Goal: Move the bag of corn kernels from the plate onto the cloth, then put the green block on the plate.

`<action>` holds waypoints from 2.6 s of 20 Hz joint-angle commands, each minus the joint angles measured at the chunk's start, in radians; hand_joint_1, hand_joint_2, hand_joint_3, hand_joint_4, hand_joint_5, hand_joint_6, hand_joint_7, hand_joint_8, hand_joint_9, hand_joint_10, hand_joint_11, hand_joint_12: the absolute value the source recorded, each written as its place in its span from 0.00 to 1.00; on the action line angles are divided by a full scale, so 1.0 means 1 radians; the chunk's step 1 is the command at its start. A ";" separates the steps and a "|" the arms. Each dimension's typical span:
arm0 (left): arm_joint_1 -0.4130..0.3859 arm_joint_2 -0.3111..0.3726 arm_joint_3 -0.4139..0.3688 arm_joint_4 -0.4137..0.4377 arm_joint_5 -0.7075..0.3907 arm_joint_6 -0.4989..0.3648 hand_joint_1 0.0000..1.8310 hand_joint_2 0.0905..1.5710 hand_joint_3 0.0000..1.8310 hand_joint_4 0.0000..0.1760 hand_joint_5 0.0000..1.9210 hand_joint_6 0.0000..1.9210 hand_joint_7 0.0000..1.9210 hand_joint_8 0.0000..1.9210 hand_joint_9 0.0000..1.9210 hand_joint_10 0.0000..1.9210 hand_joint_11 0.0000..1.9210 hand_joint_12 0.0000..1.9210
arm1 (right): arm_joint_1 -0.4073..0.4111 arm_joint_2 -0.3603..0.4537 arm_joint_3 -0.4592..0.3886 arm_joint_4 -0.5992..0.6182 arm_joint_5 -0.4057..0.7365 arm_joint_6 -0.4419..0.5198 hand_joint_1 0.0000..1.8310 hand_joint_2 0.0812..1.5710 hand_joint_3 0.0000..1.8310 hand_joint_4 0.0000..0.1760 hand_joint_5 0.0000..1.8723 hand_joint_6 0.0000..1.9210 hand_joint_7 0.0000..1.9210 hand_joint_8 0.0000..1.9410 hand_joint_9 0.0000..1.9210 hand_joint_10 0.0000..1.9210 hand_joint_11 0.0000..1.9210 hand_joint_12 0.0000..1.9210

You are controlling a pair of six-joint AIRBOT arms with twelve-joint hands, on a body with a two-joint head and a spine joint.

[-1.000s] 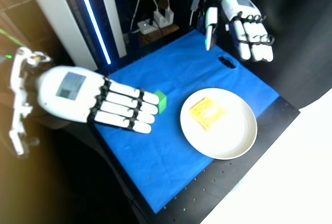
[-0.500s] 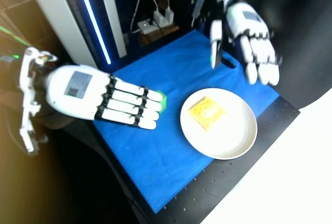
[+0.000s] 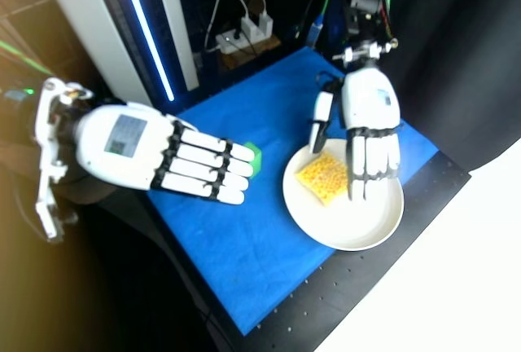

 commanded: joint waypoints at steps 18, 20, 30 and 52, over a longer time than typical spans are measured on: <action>-0.026 0.000 0.021 -0.014 -0.105 -0.001 0.68 0.85 0.00 0.00 0.25 0.85 0.12 0.56 0.25 0.88 0.27 0.97 | 0.000 -0.003 0.002 0.024 0.111 -0.003 0.19 0.84 0.00 0.00 0.00 0.00 0.00 0.00 0.00 0.00 0.00 0.00; -0.040 0.031 -0.014 0.005 -0.152 -0.001 0.58 0.87 0.00 0.00 0.26 0.86 0.09 0.52 0.18 0.85 0.22 0.97 | 0.000 -0.003 0.002 0.024 0.111 -0.003 0.20 0.83 0.00 0.00 0.00 0.00 0.00 0.00 0.00 0.00 0.00 0.00; 0.097 0.296 -0.325 0.191 -0.574 -0.174 0.78 0.83 0.00 0.21 0.14 0.33 0.24 0.85 0.29 0.93 0.25 1.00 | -0.011 -0.003 -0.001 0.037 0.111 -0.003 0.21 0.84 0.00 0.00 0.00 0.00 0.00 0.00 0.00 0.00 0.00 0.00; 0.572 0.449 -0.573 0.059 -1.030 -0.307 0.18 0.63 0.01 0.68 0.00 0.00 0.00 0.00 0.00 0.00 0.00 0.00 | -0.018 -0.005 0.006 0.012 0.131 0.066 0.23 0.82 0.00 0.00 0.00 0.00 0.00 0.00 0.00 0.00 0.02 0.01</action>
